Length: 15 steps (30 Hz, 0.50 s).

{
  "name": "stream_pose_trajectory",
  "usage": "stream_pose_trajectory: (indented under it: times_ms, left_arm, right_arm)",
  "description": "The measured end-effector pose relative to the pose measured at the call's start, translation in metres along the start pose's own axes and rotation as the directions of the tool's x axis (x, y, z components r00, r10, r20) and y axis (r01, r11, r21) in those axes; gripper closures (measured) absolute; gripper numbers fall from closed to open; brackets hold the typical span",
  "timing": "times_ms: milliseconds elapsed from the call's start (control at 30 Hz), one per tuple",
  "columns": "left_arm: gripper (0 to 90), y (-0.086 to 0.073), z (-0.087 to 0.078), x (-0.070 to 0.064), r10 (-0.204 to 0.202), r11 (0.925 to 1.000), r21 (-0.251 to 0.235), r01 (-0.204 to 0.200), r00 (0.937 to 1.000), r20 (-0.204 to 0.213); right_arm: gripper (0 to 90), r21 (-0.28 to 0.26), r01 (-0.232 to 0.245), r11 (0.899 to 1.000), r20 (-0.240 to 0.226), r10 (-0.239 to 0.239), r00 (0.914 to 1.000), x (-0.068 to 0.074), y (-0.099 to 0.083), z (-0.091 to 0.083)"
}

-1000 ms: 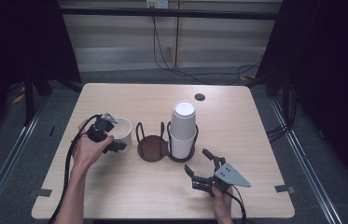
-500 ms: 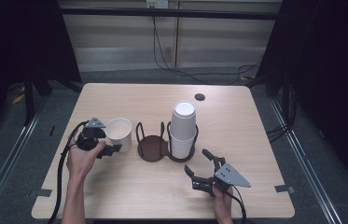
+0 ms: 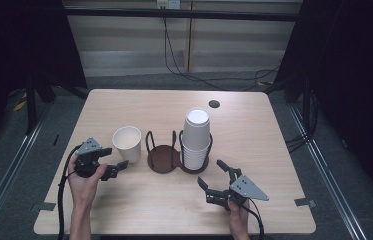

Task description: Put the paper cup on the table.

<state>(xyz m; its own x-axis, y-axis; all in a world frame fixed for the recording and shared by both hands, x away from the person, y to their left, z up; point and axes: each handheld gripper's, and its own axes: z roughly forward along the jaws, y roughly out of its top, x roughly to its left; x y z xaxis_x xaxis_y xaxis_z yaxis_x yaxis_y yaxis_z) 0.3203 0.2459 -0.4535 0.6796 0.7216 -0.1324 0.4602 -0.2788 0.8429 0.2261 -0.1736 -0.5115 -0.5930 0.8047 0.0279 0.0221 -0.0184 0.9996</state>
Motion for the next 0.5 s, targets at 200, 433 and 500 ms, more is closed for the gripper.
stream_pose_trajectory:
  times_ms: [200,433,500]
  left_arm:
    - [18.3,-0.007,-0.007,-0.014,-0.025,0.9952,-0.095,0.026,0.9995,0.017]
    - [18.2,-0.019,-0.011,-0.027,-0.038,0.9817,-0.184,0.049,0.9971,0.067]
    - [18.2,-0.018,-0.012,-0.032,0.006,0.9792,-0.203,0.008,0.9976,0.069]
  right_arm:
    - [14.0,-0.001,0.001,1.000,0.001,-0.001,1.0000,0.000,0.000,0.000]
    - [13.9,-0.001,0.002,1.000,0.001,-0.002,1.0000,0.000,0.000,0.000]
    - [13.9,-0.001,0.001,1.000,0.001,-0.001,1.0000,0.000,0.000,0.000]
